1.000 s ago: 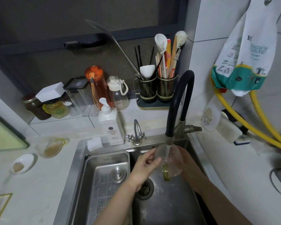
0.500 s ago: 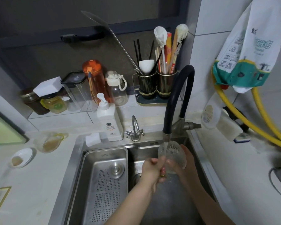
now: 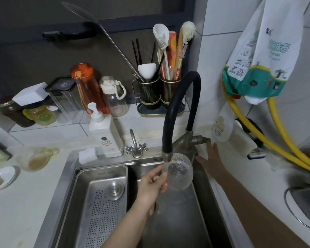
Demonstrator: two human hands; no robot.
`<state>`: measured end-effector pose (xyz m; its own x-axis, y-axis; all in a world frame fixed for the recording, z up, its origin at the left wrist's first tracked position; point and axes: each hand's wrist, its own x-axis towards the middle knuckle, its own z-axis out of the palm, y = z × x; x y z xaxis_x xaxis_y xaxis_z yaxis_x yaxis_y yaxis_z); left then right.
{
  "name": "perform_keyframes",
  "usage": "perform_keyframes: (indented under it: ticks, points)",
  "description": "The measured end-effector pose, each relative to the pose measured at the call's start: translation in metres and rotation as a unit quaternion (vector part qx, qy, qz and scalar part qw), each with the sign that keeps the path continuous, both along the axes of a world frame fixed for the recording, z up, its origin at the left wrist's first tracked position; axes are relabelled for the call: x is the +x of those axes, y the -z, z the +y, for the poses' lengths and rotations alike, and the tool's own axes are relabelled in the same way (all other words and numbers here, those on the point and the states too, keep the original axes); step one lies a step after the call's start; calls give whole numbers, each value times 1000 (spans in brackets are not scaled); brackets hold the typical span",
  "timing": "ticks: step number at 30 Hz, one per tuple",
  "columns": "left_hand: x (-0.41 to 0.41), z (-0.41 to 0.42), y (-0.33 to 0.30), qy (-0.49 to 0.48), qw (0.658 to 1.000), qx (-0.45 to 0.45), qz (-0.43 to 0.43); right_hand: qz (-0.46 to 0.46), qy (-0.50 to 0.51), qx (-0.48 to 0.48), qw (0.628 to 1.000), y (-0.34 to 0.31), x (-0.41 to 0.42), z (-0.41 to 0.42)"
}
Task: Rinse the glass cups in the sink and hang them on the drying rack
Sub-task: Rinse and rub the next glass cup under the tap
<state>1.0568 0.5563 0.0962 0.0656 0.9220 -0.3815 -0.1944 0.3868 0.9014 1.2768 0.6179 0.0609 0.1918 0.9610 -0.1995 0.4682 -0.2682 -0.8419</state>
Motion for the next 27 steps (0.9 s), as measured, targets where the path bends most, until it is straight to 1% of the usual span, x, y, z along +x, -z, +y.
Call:
perform_keyframes:
  ticks: [2, 4, 7, 9, 11, 14, 15, 17, 18, 21, 23, 25, 27]
  points:
    - [1, -1, -3, 0, 1000, -4, -9, -23, 0, 4, 1000, 2, 7, 17]
    - [1, -3, -7, 0, 1000, -2, -13, -23, 15, 20, 999, 7, 13, 30]
    - [-5, -4, -11, -1, 1000, 4, -18, -51, 27, 31, 998, 16, 16, 40]
    - [-9, -4, -10, -8, 1000, 0, -21, -50, 22, 39, 998, 17, 14, 40]
    - [-12, -3, -7, -13, 1000, -3, -16, -27, 12, 49, 998, 6, 6, 30]
    - [-16, -4, -4, -9, 1000, 9, 10, 33, -5, 58, 998, -15, -12, 2]
    - [-18, -5, -4, -6, 999, 24, 29, 50, -11, 47, 998, -23, -18, -11]
    - [-24, -6, -3, 9, 994, 62, 87, 113, -46, 26, 992, -35, -31, -36]
    - [-27, -5, -3, 21, 988, 84, 126, 145, -70, 14, 987, -39, -37, -46]
    - [-34, -7, -5, 70, 958, 148, 237, 184, -130, -11, 974, -50, -56, -64]
    - [-38, -12, -10, 96, 932, 189, 294, 200, -123, -24, 972, -55, -65, -68]
    - [-43, -18, -16, 114, 907, 235, 331, 193, -121, -24, 973, -59, -73, -74]
    - [-48, -20, -21, 138, 867, 304, 370, 181, -121, -16, 976, -60, -81, -83]
